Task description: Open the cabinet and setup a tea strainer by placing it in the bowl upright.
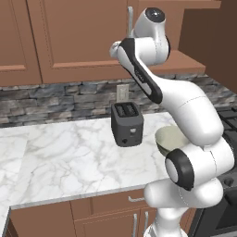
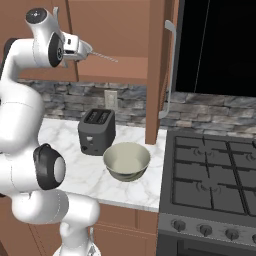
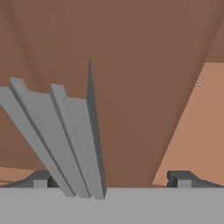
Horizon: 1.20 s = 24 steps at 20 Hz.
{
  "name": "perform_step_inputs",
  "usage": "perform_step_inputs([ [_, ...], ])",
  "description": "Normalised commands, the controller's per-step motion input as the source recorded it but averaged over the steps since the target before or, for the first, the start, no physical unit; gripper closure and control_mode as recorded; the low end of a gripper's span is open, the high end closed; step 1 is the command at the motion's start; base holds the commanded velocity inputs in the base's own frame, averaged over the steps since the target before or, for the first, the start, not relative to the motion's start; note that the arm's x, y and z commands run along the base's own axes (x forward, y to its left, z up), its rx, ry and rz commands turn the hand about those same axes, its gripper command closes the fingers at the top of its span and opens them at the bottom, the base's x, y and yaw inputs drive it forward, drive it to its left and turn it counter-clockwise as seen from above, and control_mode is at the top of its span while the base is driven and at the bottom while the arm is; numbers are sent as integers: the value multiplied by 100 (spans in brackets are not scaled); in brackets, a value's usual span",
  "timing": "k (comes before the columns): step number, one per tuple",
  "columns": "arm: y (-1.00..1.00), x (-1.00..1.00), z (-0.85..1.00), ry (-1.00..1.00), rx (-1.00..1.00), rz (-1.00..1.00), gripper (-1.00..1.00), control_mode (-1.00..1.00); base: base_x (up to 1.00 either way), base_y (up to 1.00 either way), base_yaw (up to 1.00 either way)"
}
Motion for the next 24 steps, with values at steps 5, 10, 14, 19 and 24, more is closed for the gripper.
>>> perform_step_inputs([
  [5,17,-2,0,-10,0,0,-100,-100,0,0,0],
  [10,10,-11,13,-18,0,0,-100,-100,0,0,0],
  [14,16,32,14,-2,0,0,-100,-100,0,0,0],
  [19,12,59,12,0,0,0,-100,-100,0,0,0],
  [24,12,23,11,1,0,0,-100,-100,0,0,0],
])
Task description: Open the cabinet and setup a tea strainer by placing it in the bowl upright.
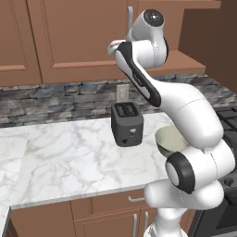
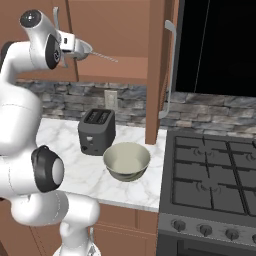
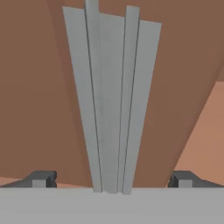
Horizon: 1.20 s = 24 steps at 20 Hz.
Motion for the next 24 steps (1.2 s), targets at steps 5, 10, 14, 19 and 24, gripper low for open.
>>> perform_step_inputs([
  [5,17,6,0,0,0,0,100,-100,0,0,0],
  [10,10,0,0,-2,0,0,100,-100,0,0,0],
  [14,20,-1,0,-4,0,0,100,-100,0,0,0],
  [19,55,-20,0,-1,0,0,100,-100,0,0,0],
  [24,68,-20,4,-1,0,0,100,-100,0,0,0],
])
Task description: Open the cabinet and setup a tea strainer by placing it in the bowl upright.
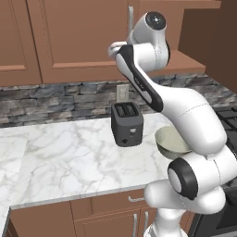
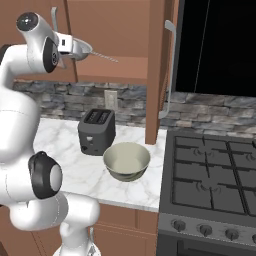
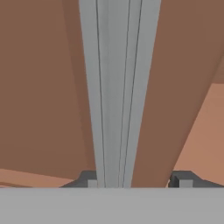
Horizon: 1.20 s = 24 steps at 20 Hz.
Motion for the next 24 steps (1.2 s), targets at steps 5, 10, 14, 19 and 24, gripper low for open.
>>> perform_step_inputs([
  [5,80,-28,18,-7,0,0,100,-100,0,0,0],
  [10,87,-43,15,-7,0,0,100,-100,0,0,0],
  [14,97,-67,9,-4,0,0,100,-100,0,0,0],
  [19,100,-80,9,-2,-1,1,100,-100,0,0,0],
  [24,100,-90,5,-2,-2,3,100,-100,0,0,0],
])
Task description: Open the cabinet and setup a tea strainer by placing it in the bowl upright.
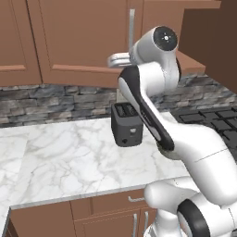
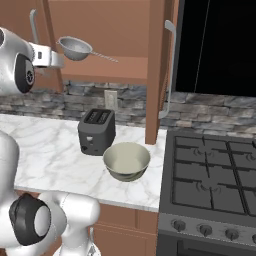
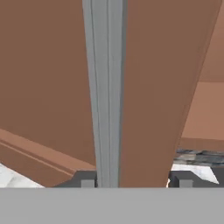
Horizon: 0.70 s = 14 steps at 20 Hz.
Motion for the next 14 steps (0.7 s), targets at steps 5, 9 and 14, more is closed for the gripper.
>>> perform_step_inputs([
  [5,100,-99,5,0,-4,5,100,-100,0,0,0],
  [9,100,-94,6,0,-6,5,100,-100,0,0,0],
  [14,100,-90,8,0,-7,4,100,-100,0,0,0],
])
